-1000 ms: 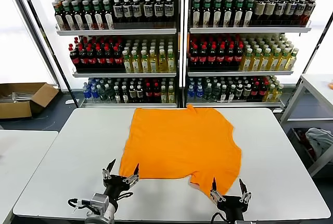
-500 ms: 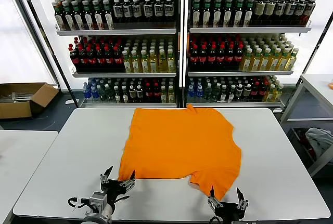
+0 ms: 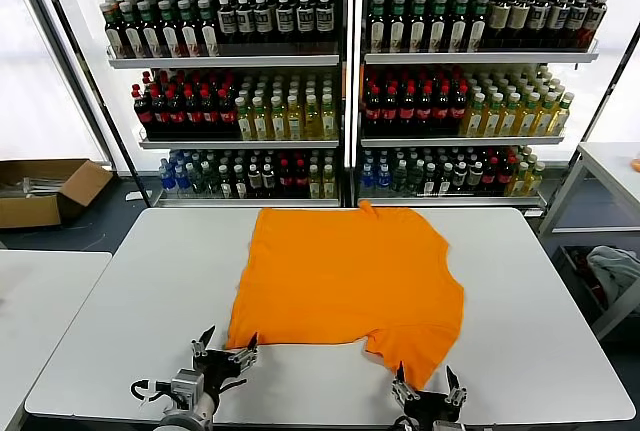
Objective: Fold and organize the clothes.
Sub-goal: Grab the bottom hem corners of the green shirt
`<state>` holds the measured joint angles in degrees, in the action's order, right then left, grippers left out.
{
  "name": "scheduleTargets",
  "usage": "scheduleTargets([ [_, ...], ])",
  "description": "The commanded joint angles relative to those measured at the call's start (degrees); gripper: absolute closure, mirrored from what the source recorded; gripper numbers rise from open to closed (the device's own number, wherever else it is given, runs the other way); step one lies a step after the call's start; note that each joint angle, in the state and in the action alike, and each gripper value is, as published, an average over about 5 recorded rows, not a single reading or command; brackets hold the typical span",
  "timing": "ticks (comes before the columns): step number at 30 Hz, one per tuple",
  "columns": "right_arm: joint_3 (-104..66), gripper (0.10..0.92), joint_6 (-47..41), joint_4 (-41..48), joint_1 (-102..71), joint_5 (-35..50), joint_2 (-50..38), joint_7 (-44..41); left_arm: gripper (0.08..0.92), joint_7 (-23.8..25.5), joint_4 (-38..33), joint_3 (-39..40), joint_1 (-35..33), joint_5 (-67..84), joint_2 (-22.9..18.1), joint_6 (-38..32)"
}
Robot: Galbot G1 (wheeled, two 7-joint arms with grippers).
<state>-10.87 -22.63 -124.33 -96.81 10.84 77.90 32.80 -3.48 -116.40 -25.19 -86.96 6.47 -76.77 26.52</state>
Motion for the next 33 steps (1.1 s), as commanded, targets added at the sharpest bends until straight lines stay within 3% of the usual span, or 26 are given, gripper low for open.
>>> scheduleTargets([
  [1, 0.11, 0.203, -0.32, 0.53, 0.35, 0.81, 0.26, -0.01, 0.177, 0.04, 0.12, 0.21, -0.47, 0.15, 0.11, 0.22],
  [6, -0.16, 0.215, -0.19, 0.86, 0.38, 1.70, 0.33, 0.06, 0.180, 0.23, -0.36, 0.74, -1.16, -0.13, 0.10, 0.31],
  [10, -0.25, 0.304, 0.05, 1.43, 0.27, 2.30, 0.33, 0.18, 0.230, 0.31, -0.47, 1.10, -1.42, -0.82, -0.09, 0.41],
  [30, -1.67, 0.864, 1.74, 0.09, 0.51, 2.05, 0.27, -0.40, 0.790, 0.54, 0.57, 2.06, -0.93, -1.85, -0.66, -0.82],
  [33, -1.89, 0.914, 2.80, -0.75, 0.56, 0.39, 0.19, -1.08, 0.871, 0.44, 0.28, 2.13, -0.77, -1.72, -0.90, -1.52],
])
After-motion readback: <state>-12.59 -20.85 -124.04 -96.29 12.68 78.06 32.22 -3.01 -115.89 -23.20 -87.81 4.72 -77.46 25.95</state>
